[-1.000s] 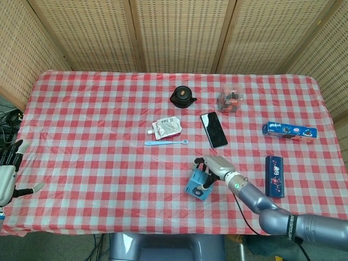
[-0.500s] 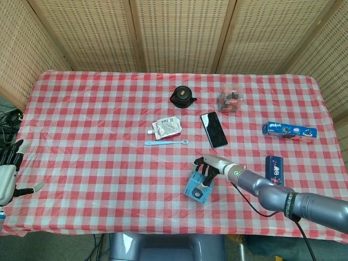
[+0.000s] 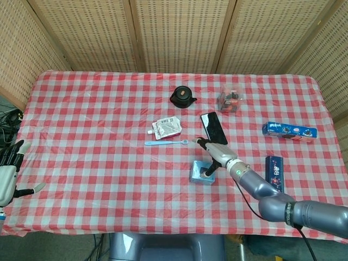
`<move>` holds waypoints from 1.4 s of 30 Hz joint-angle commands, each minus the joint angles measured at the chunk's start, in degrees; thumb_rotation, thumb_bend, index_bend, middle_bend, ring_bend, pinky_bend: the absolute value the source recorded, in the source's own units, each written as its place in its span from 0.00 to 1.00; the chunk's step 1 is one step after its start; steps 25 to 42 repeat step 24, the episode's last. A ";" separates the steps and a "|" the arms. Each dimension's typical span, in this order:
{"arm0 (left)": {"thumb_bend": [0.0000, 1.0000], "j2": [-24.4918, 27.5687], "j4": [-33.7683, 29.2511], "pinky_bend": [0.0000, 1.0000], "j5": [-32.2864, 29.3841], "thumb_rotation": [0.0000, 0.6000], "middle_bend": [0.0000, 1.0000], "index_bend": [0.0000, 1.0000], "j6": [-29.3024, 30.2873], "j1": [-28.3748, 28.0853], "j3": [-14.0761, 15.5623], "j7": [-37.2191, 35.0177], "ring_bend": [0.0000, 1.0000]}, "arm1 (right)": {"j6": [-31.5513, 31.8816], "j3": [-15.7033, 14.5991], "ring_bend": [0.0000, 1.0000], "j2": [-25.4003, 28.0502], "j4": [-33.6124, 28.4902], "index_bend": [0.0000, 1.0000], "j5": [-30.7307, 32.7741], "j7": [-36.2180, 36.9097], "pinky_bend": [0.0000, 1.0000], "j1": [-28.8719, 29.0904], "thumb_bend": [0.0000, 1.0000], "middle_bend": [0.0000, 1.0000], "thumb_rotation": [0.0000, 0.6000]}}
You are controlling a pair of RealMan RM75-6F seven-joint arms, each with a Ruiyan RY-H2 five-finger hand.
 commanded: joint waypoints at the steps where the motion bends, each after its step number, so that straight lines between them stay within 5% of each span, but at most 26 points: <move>1: 0.00 0.10 0.00 0.00 0.29 1.00 0.00 0.00 0.23 0.13 0.07 -0.28 0.00 | 4.51 0.76 0.00 4.47 -4.70 0.00 -5.93 0.08 0.00 -3.76 0.15 0.00 1.00; 5: 0.00 0.23 -0.03 0.00 1.04 1.00 0.00 0.00 0.80 0.43 0.27 -0.79 0.00 | 16.09 -1.39 0.00 5.69 -4.84 0.00 -17.66 -4.62 0.00 -9.31 0.03 0.00 1.00; 10: 0.00 0.07 -0.01 0.00 2.04 1.00 0.00 0.00 1.65 0.86 0.61 -0.80 0.00 | 33.12 -5.91 0.00 3.04 2.68 0.00 -35.72 -6.14 0.00 -17.94 0.00 0.00 1.00; 19: 0.00 -0.02 -0.38 0.00 5.60 1.00 0.00 0.00 4.22 2.15 1.74 -1.45 0.00 | 49.20 -9.23 0.00 2.87 6.55 0.00 -44.39 -4.97 0.00 -29.08 0.00 0.00 1.00; 24: 0.00 -0.39 -0.18 0.00 6.91 1.00 0.00 0.00 5.95 3.06 2.13 -1.13 0.00 | 52.74 -10.79 0.00 2.89 6.80 0.00 -45.41 -6.42 0.00 -33.50 0.00 0.00 1.00; 42: 0.00 -0.39 -0.18 0.00 6.91 1.00 0.00 0.00 5.95 3.06 2.13 -1.13 0.00 | 52.74 -10.79 0.00 2.89 6.80 0.00 -45.41 -6.42 0.00 -33.50 0.00 0.00 1.00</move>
